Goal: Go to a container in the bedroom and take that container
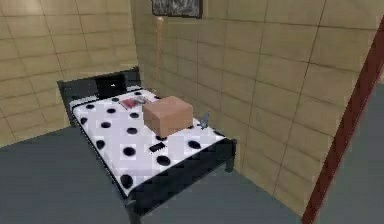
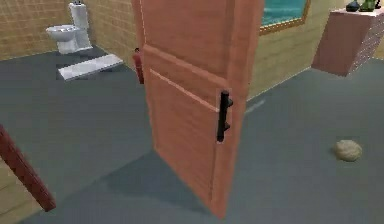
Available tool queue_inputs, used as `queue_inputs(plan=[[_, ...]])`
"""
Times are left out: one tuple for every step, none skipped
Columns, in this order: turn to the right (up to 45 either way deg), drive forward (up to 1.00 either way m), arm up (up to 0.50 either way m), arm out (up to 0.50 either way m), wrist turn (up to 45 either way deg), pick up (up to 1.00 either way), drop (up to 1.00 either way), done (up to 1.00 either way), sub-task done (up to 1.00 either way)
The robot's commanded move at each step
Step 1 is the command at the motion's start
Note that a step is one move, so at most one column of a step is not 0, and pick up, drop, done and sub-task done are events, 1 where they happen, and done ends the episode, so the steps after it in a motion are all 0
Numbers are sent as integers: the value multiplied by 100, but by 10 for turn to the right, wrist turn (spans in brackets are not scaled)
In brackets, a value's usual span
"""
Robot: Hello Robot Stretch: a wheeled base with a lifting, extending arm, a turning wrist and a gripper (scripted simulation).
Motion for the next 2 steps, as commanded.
queue_inputs(plan=[[0,35,0,0,0,0,0,0,0],[-450,0,0,0,0,0,0,0,0]])
